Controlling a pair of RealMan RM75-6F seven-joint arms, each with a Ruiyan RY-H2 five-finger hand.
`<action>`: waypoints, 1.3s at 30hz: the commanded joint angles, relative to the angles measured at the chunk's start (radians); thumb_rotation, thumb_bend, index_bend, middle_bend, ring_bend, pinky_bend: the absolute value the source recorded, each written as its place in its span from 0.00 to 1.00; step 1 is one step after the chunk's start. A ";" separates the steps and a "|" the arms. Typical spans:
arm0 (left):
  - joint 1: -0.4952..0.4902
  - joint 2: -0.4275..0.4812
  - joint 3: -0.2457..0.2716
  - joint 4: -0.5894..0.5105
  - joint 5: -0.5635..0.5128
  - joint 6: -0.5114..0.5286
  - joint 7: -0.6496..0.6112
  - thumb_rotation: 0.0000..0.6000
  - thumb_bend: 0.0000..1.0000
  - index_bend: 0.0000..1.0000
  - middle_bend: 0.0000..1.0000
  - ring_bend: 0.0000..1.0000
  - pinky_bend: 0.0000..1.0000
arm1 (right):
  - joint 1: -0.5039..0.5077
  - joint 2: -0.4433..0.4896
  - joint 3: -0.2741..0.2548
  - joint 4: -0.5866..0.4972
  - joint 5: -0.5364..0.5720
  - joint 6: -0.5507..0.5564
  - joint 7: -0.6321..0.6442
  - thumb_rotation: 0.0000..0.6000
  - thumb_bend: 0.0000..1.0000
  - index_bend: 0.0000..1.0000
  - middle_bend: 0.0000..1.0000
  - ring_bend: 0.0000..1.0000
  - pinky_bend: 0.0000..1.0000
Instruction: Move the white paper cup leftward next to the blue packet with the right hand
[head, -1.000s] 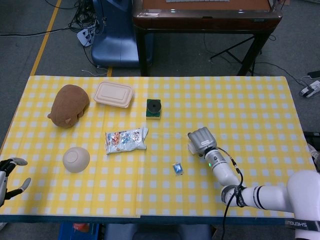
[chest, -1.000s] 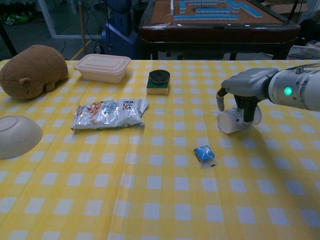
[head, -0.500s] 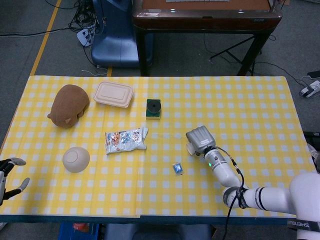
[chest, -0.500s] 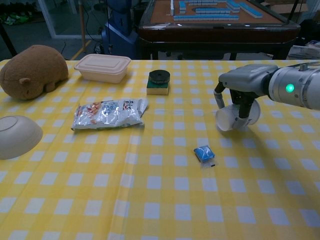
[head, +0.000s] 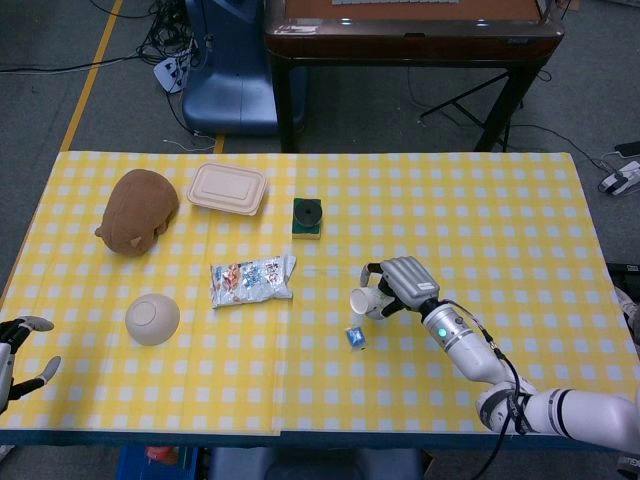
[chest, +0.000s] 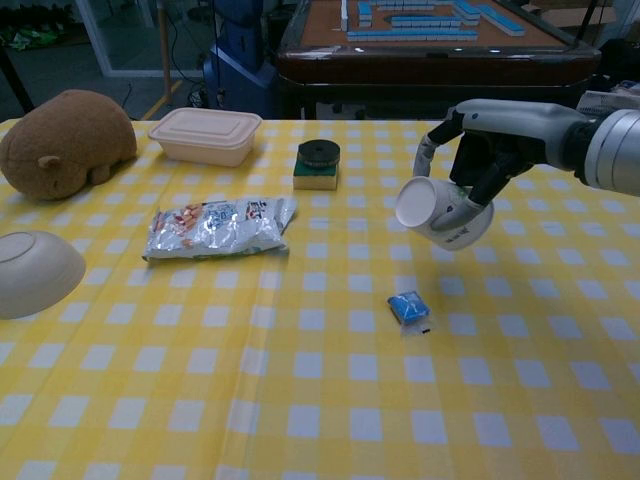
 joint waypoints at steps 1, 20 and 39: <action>0.000 0.001 -0.001 0.000 -0.002 -0.001 -0.001 1.00 0.27 0.45 0.36 0.33 0.50 | -0.086 -0.010 0.003 0.081 -0.302 -0.018 0.461 1.00 0.00 0.55 1.00 1.00 1.00; 0.005 0.008 -0.001 -0.010 -0.006 0.001 -0.004 1.00 0.27 0.45 0.36 0.33 0.50 | -0.052 -0.156 -0.172 0.401 -0.611 0.086 1.162 1.00 0.00 0.55 1.00 1.00 1.00; 0.004 0.010 -0.002 -0.008 -0.011 -0.005 -0.008 1.00 0.27 0.45 0.36 0.33 0.50 | -0.003 -0.229 -0.202 0.540 -0.605 0.089 1.244 1.00 0.00 0.55 1.00 1.00 1.00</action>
